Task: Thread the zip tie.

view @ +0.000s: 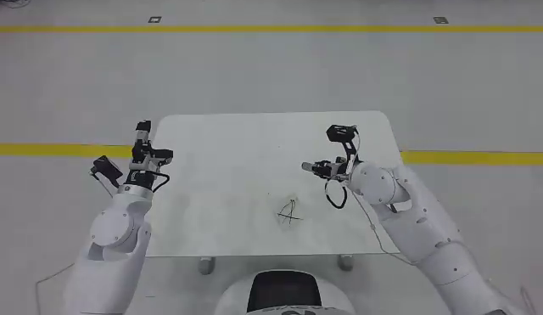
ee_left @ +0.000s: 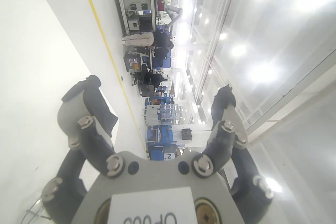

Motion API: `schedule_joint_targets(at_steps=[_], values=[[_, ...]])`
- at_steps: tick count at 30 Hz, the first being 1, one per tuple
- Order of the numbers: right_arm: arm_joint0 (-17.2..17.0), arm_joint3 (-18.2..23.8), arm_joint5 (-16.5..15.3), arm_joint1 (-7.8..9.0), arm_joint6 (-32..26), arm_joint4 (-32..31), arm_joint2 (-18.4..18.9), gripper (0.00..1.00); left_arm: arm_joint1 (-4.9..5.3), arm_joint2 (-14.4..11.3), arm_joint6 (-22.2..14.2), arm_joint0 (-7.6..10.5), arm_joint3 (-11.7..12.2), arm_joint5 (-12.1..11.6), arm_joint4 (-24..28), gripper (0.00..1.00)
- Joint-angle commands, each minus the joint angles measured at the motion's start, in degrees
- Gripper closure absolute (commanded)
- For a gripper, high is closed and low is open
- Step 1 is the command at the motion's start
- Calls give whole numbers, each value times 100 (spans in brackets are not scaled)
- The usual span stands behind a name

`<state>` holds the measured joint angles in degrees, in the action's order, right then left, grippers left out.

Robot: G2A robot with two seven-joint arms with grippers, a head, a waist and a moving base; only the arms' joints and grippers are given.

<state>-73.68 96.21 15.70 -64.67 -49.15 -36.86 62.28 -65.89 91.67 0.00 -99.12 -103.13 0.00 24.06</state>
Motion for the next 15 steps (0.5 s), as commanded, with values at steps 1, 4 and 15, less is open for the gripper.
schedule_joint_targets(at_steps=[1, 4, 15], values=[[-6, 7, 4, 1, 10, 4, 9, 0, 0, 0, 0, 0, 0, 0, 0, 0], [-6, 7, 4, 1, 10, 4, 9, 0, 0, 0, 0, 0, 0, 0, 0, 0], [702, -64, -402, -55, -1236, -1299, -830, 0, 0, 0, 0, 0, 0, 0, 0, 0]])
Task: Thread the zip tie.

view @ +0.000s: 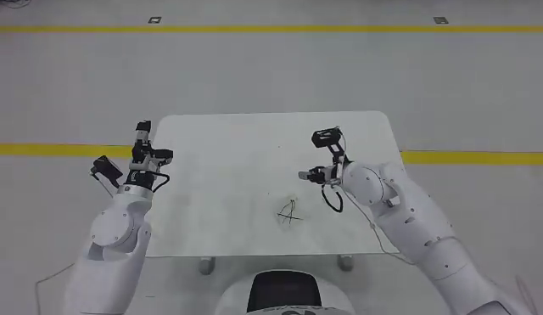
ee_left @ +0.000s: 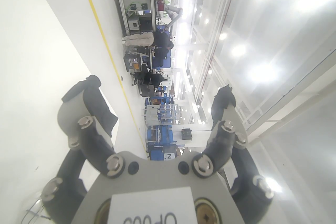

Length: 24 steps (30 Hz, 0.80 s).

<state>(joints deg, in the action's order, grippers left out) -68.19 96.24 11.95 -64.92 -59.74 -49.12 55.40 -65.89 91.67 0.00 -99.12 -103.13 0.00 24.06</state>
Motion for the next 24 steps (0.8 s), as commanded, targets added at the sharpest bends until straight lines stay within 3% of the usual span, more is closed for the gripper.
schedule_joint_targets(at_steps=[1, 9, 24], values=[[279, -151, -75, -58, -345, -137, -283, 0, 0, 0, 0, 0, 0, 0, 0, 0], [1100, -969, -444, -392, -1040, -254, -1355, 0, 0, 0, 0, 0, 0, 0, 0, 0], [1100, -969, -444, -392, -1040, -254, -1355, 0, 0, 0, 0, 0, 0, 0, 0, 0]])
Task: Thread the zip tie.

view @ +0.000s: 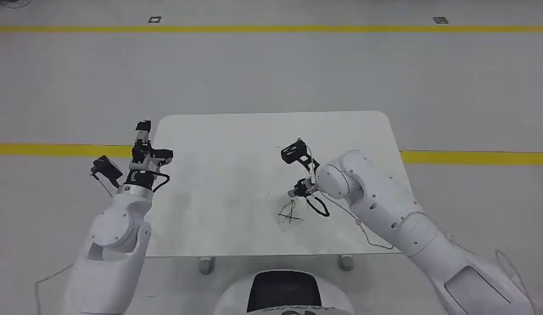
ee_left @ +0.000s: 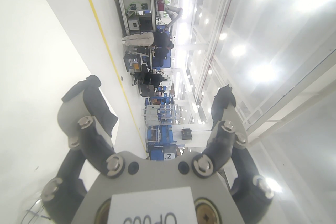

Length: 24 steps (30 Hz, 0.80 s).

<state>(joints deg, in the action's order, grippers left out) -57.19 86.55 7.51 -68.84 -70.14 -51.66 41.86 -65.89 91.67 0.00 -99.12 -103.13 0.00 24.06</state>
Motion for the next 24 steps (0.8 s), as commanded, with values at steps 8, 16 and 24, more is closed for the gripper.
schedule_joint_targets(at_steps=[8, 16, 24], values=[[-56, -51, -943, -19, 43, -366, -335, 0, 0, 0, 0, 0, 0, 0, 0, 0], [130, -399, -1671, -159, -16, -298, -691, 0, 0, 0, 0, 0, 0, 0, 0, 0], [137, -415, -1672, -162, -24, -303, -694, 0, 0, 0, 0, 0, 0, 0, 0, 0]])
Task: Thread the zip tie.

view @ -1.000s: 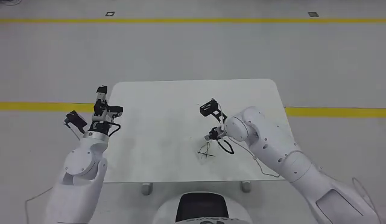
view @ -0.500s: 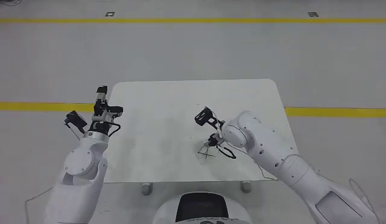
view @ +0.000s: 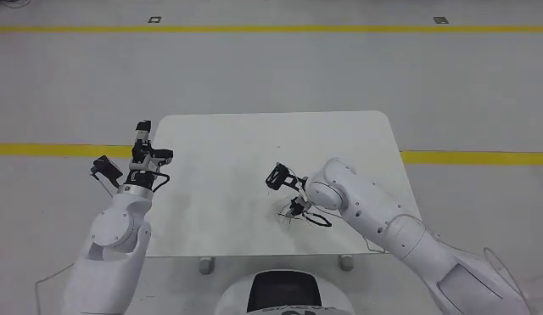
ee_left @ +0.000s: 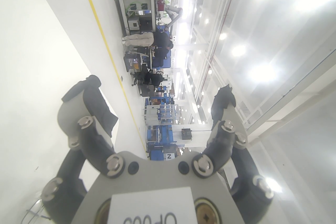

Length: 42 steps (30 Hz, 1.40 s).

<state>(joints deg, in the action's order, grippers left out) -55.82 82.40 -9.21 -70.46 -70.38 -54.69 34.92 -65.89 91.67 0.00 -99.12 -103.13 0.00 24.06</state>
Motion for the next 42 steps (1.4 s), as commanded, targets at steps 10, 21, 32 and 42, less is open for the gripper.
schedule_joint_targets(at_steps=[10, 21, 32, 42], values=[[111, -324, -836, -35, 201, 115, -103, 0, 0, 0, 0, 0, 0, 0, 0, 0], [260, -589, -712, -160, 193, 353, -213, 0, 0, 0, 0, 0, 0, 0, 0, 0], [172, -521, 120, -316, 416, 440, -332, 0, 0, 0, 0, 0, 0, 0, 0, 0], [277, -768, 391, -484, 126, 518, -504, 0, 0, 0, 0, 0, 0, 0, 0, 0]])
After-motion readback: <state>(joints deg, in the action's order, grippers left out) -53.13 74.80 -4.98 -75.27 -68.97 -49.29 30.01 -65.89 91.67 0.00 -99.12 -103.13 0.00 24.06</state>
